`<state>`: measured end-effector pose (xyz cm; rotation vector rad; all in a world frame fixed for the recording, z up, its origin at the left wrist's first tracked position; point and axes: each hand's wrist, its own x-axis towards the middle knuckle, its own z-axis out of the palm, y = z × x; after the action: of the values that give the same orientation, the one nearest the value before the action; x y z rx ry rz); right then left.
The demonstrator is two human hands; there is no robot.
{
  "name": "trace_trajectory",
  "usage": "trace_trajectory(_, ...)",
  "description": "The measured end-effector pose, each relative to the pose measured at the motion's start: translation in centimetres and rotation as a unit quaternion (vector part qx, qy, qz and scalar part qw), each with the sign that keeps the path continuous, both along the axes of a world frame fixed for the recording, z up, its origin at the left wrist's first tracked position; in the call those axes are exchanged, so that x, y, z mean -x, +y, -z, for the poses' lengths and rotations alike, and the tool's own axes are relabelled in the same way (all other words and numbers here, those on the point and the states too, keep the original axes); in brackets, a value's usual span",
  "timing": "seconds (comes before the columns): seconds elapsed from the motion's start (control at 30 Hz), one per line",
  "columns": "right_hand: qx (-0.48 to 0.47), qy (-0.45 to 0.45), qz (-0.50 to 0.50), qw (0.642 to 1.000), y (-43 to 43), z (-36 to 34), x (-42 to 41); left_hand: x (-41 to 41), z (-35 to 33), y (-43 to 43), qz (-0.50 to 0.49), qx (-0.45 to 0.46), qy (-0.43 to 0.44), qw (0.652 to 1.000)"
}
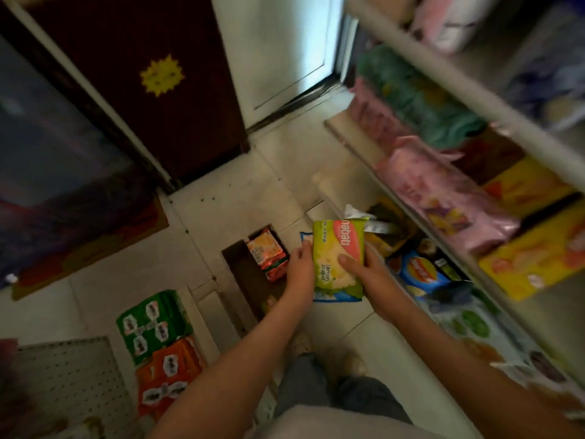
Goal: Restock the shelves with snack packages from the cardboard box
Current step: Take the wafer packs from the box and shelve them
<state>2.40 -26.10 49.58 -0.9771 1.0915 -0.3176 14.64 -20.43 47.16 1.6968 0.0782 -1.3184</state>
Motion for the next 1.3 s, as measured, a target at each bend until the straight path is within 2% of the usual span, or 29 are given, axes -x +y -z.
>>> trace_trajectory(0.13,0.078,0.023,0.084,0.993,0.4,-4.0,5.8,4.7,-4.6,-2.5,0.024,0.044,-0.041,0.998)
trace_trajectory(0.23,0.122,0.06,0.132,0.982,1.2,-6.3,11.5,9.8,-7.6,-3.6,0.037,0.091,-0.03,0.995)
trace_trajectory(0.33,0.138,0.058,0.175,0.973,2.3,-7.8,17.0,15.1,-9.4,-3.8,0.064,0.126,-0.023,0.99)
trace_trajectory(0.5,0.147,0.057,0.225,0.961,5.2,-10.0,26.2,24.2,-11.6,-2.3,0.101,0.13,-0.005,0.986)
trace_trajectory(0.7,0.135,0.057,0.239,0.96,6.7,-12.4,35.6,32.0,-11.7,-2.1,0.118,0.117,0.001,0.986)
trace_trajectory(0.97,0.127,0.094,0.251,0.955,4.4,-13.3,40.9,33.6,-10.6,-3.5,0.149,0.079,-0.013,0.986)
trace_trajectory(1.07,0.129,0.136,0.267,0.945,2.9,-12.8,42.1,32.9,-10.1,-4.4,0.143,0.075,-0.012,0.987)
trace_trajectory(1.2,0.153,0.235,0.258,0.924,0.5,-11.4,42.4,32.4,-9.6,-5.3,0.142,0.068,-0.012,0.988)
trace_trajectory(1.3,0.196,0.339,0.234,0.89,-1.6,-10.6,42.3,33.0,-8.1,-6.6,0.131,0.1,0.033,0.986)
